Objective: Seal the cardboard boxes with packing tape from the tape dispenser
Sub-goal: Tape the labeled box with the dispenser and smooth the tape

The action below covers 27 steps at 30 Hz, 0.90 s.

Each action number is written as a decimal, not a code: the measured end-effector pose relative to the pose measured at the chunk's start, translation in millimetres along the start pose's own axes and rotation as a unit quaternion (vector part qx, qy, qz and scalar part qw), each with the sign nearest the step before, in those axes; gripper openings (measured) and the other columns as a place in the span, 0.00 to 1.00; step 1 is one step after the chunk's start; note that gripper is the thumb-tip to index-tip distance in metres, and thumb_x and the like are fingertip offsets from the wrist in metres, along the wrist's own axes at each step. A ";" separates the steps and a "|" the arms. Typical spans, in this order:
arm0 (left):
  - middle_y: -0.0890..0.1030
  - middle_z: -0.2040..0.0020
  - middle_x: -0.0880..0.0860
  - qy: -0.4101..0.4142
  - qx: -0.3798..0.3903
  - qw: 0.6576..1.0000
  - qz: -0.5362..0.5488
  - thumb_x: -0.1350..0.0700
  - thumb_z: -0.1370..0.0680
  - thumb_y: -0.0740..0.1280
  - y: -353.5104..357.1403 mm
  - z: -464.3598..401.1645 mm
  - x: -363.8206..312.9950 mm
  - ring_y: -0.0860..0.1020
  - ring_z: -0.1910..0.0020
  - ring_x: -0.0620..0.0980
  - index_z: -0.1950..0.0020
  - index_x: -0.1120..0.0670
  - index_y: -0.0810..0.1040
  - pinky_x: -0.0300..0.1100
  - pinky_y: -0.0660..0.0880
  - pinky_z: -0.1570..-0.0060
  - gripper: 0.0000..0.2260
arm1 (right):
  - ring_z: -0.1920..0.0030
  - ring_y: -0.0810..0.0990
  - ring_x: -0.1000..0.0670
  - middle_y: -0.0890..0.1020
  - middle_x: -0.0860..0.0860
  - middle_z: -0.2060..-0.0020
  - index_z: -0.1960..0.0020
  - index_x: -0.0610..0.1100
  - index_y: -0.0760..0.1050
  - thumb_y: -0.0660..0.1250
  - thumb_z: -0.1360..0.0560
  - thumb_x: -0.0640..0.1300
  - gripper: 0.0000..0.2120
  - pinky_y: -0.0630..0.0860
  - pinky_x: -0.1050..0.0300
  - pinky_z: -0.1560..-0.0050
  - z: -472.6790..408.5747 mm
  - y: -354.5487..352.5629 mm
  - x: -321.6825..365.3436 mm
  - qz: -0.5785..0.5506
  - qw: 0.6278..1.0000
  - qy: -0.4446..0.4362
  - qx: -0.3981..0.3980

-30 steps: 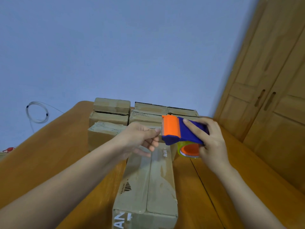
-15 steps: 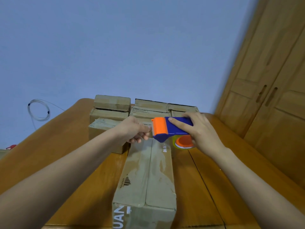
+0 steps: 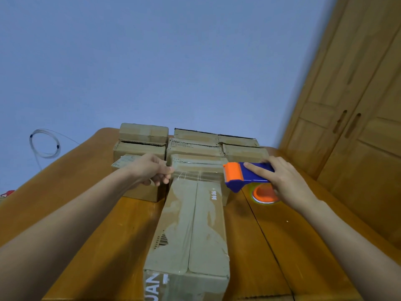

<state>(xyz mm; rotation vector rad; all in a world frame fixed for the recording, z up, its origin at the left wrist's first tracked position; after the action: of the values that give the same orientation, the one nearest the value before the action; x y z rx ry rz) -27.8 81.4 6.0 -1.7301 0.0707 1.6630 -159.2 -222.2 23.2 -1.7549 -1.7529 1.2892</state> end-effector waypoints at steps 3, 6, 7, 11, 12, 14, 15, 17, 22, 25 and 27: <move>0.79 0.70 0.51 0.012 -0.001 1.000 -0.026 0.54 0.22 0.66 -2.5 0.3 0.8 0.72 0.73 0.44 0.64 0.57 0.77 0.34 0.62 0.74 0.12 | 0.48 0.76 0.43 0.76 0.43 0.44 0.26 0.56 0.58 0.81 0.39 0.36 0.50 0.77 0.50 0.58 5.9 7.4 -3.5 -0.003 1.000 0.007 0.006; 0.79 0.70 0.51 0.031 -0.019 0.998 -0.055 0.56 0.21 0.65 -14.1 4.6 4.7 0.72 0.73 0.44 0.64 0.59 0.78 0.34 0.63 0.73 0.13 | 0.50 0.76 0.42 0.76 0.42 0.45 0.26 0.57 0.58 0.78 0.38 0.31 0.50 0.76 0.48 0.57 15.5 4.5 -18.0 -0.008 1.000 0.020 -0.003; 0.79 0.69 0.52 0.039 -0.016 0.997 -0.061 0.56 0.21 0.65 -16.6 4.8 4.3 0.72 0.73 0.44 0.64 0.59 0.78 0.35 0.62 0.72 0.13 | 0.50 0.76 0.41 0.76 0.41 0.45 0.27 0.57 0.59 0.77 0.37 0.30 0.49 0.76 0.47 0.57 16.2 0.5 -20.6 -0.007 1.000 0.023 -0.015; 0.80 0.67 0.52 0.051 -0.022 0.997 -0.056 0.53 0.20 0.64 -21.1 1.0 1.8 0.72 0.72 0.44 0.62 0.58 0.77 0.35 0.63 0.72 0.13 | 0.51 0.77 0.39 0.77 0.39 0.47 0.28 0.54 0.61 0.78 0.37 0.33 0.44 0.76 0.46 0.57 14.1 -7.0 -21.6 0.005 0.999 0.020 -0.029; 0.80 0.67 0.52 0.048 -0.019 0.997 -0.057 0.52 0.20 0.64 -21.1 0.7 2.4 0.72 0.72 0.44 0.62 0.58 0.76 0.35 0.62 0.72 0.13 | 0.52 0.77 0.40 0.77 0.39 0.47 0.28 0.54 0.61 0.78 0.37 0.33 0.44 0.76 0.47 0.58 14.9 -7.2 -21.0 0.004 0.999 0.017 -0.027; 0.79 0.67 0.53 0.037 -0.007 0.997 -0.063 0.53 0.20 0.64 -19.7 1.2 6.2 0.72 0.73 0.44 0.62 0.58 0.76 0.35 0.61 0.72 0.13 | 0.53 0.77 0.41 0.78 0.40 0.47 0.28 0.54 0.60 0.78 0.37 0.33 0.46 0.77 0.48 0.60 18.1 -4.5 -21.1 0.011 1.000 0.011 -0.016; 0.79 0.67 0.53 0.033 -0.005 0.997 -0.069 0.53 0.20 0.64 -18.1 1.3 7.9 0.72 0.73 0.45 0.63 0.58 0.76 0.36 0.61 0.72 0.13 | 0.54 0.77 0.41 0.78 0.40 0.48 0.28 0.55 0.61 0.78 0.38 0.32 0.46 0.77 0.48 0.61 19.8 -2.5 -20.9 0.020 1.000 0.007 -0.014; 0.79 0.66 0.53 0.028 -0.011 0.996 -0.089 0.51 0.20 0.64 -14.6 0.7 9.1 0.72 0.72 0.45 0.63 0.57 0.76 0.36 0.62 0.72 0.14 | 0.56 0.78 0.41 0.78 0.40 0.50 0.28 0.53 0.62 0.79 0.39 0.32 0.46 0.77 0.49 0.63 22.0 0.8 -18.7 0.034 0.999 0.003 -0.016; 0.79 0.66 0.53 0.019 -0.031 0.994 -0.098 0.51 0.20 0.65 -9.8 -3.4 11.9 0.73 0.72 0.45 0.63 0.58 0.77 0.36 0.64 0.72 0.15 | 0.59 0.78 0.41 0.79 0.40 0.51 0.29 0.52 0.63 0.79 0.40 0.31 0.46 0.77 0.50 0.66 22.5 4.8 -18.7 0.048 0.999 0.006 -0.020; 0.79 0.69 0.52 0.013 -0.048 0.996 -0.074 0.52 0.21 0.66 -9.5 -6.0 13.2 0.72 0.73 0.45 0.65 0.57 0.76 0.36 0.63 0.73 0.14 | 0.59 0.79 0.41 0.80 0.41 0.51 0.30 0.51 0.64 0.78 0.40 0.31 0.44 0.77 0.50 0.67 19.5 2.7 -19.4 0.048 0.998 0.011 -0.031; 0.78 0.70 0.51 0.007 -0.061 0.997 -0.052 0.53 0.22 0.67 -10.0 -6.2 12.0 0.72 0.74 0.45 0.65 0.57 0.76 0.36 0.61 0.74 0.14 | 0.57 0.79 0.41 0.80 0.41 0.50 0.30 0.51 0.64 0.78 0.39 0.31 0.43 0.77 0.51 0.67 17.2 1.9 -20.4 0.046 0.998 0.015 -0.035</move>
<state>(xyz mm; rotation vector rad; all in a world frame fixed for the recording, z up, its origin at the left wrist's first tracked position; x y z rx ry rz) -15.6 90.7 -0.7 -1.8035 -0.1154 1.6085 -167.8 -247.3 19.8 -1.9039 -1.7406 1.2444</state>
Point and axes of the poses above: each hand's wrist, its own z-axis away from the middle knuckle, its own y-axis out of the palm, x = y × z, the point moved 4 cm from there along -z, towards the middle knuckle
